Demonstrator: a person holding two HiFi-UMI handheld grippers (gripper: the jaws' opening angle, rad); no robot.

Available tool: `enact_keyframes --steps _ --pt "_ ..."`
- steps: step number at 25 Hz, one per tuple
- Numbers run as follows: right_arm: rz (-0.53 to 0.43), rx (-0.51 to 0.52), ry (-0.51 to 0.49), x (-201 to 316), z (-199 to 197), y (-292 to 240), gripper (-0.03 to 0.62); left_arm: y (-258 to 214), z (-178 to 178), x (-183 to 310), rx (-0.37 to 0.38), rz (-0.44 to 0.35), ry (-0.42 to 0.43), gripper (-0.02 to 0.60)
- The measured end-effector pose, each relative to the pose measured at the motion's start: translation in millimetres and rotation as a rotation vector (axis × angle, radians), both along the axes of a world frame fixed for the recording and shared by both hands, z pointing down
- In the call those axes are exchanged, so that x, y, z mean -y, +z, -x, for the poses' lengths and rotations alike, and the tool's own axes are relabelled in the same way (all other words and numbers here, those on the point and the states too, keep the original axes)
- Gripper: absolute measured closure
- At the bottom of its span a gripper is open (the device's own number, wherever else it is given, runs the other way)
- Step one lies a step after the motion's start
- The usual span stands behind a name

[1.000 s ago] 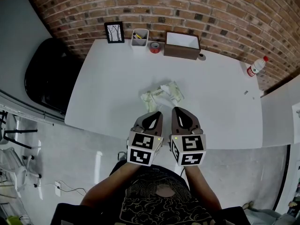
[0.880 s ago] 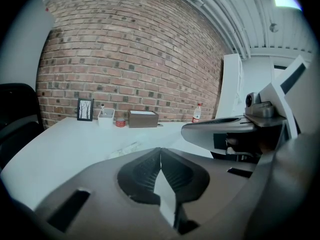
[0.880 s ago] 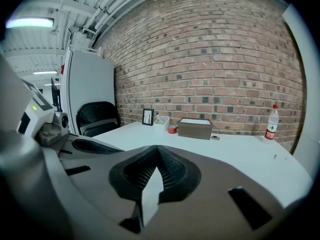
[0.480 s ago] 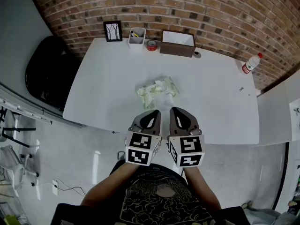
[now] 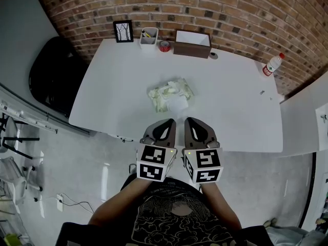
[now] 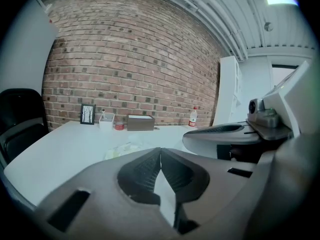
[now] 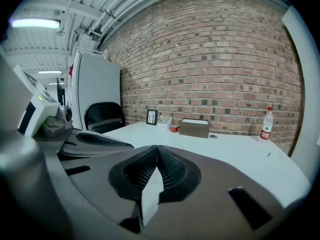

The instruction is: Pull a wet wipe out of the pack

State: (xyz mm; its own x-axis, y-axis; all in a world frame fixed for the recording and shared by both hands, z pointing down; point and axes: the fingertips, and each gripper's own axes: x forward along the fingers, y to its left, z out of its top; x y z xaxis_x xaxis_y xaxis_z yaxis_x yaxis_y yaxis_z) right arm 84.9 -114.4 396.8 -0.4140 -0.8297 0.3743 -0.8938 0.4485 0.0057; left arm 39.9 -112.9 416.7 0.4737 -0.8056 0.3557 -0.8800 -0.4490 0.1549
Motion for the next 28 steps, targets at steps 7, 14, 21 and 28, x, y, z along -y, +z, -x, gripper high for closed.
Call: enact_keyframes --steps 7,14,21,28 --pt "0.015 0.017 -0.025 -20 1 7 0.579 -4 -4 -20 0.012 -0.015 -0.001 0.569" --pt "0.014 0.011 -0.038 -33 5 9 0.579 -5 -1 -33 0.017 -0.022 -0.007 0.569" --pt "0.007 0.009 -0.050 -38 7 9 0.579 -6 -3 -38 0.019 -0.029 -0.009 0.569" --pt "0.006 0.006 -0.053 -37 7 9 0.579 -4 -1 -37 0.015 -0.020 -0.014 0.569"
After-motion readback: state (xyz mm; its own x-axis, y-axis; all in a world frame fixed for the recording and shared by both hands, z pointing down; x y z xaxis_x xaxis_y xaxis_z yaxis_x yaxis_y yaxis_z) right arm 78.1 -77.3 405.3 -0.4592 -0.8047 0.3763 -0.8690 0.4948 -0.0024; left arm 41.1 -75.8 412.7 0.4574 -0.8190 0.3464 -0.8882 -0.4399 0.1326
